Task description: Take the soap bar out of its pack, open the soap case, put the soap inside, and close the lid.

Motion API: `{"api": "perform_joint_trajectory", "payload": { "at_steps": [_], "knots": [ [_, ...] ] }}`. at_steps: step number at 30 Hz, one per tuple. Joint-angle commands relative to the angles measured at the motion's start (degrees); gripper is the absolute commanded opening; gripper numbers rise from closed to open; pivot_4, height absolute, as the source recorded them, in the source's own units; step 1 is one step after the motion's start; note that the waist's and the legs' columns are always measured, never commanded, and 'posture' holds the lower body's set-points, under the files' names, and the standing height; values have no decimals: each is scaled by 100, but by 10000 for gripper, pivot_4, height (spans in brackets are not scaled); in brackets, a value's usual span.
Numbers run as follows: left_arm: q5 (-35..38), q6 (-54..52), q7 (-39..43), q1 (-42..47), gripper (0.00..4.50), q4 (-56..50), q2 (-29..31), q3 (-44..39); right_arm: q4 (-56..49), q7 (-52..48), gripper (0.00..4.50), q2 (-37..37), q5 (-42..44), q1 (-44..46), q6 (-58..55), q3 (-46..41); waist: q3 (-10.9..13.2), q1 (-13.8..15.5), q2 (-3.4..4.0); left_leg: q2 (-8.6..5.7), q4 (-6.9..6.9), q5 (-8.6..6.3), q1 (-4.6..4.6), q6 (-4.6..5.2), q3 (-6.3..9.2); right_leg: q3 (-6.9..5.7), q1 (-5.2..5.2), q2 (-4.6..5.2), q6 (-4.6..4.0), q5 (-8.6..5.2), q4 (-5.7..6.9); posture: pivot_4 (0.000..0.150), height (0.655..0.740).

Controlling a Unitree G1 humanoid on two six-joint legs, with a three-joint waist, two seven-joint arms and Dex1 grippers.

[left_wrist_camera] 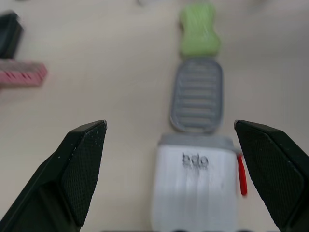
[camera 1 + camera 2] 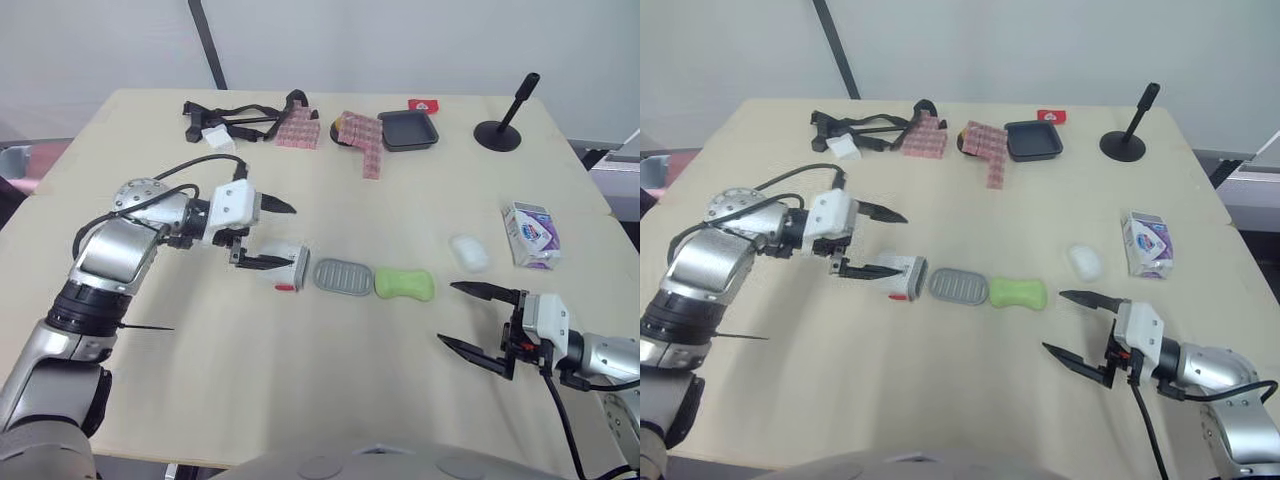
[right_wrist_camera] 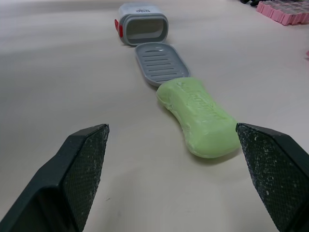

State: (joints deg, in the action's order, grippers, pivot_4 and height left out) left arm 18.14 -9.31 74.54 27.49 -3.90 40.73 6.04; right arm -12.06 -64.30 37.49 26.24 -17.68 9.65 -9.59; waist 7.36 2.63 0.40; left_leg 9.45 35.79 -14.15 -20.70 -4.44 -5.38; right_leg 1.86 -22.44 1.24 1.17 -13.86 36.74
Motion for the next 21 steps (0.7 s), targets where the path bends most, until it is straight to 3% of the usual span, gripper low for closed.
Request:
{"api": "perform_joint_trajectory", "payload": {
  "at_steps": [1,7,11,21],
  "knots": [
    [538,214,-151,-1014,44964,-608,41,-740,-182,-23,45000,197,71,80,-39,-214,0,-45,-1,2,-2,0,-2,0,0,-2,0,-2,1,1,-3,1500,7374],
    [924,602,-59,-2638,44964,-1077,267,-1640,-118,-48,45000,396,89,305,-243,-286,5,-63,-11,3,-4,-12,-10,27,9,-23,0,7,2,1,-13,1500,7374],
    [784,1220,71,-3494,44964,-705,300,-2087,45,-198,45000,555,39,384,-305,-296,3,-44,-8,0,-5,-11,-4,40,8,-29,7,16,-25,-14,-14,1500,7374],
    [704,1581,-396,-4204,44964,-759,123,-2169,-88,-233,45000,1131,282,1111,-1448,-246,4,-125,-6,0,-4,-4,-3,59,8,-39,7,25,-26,-15,-11,1500,7374]
  ]
}}
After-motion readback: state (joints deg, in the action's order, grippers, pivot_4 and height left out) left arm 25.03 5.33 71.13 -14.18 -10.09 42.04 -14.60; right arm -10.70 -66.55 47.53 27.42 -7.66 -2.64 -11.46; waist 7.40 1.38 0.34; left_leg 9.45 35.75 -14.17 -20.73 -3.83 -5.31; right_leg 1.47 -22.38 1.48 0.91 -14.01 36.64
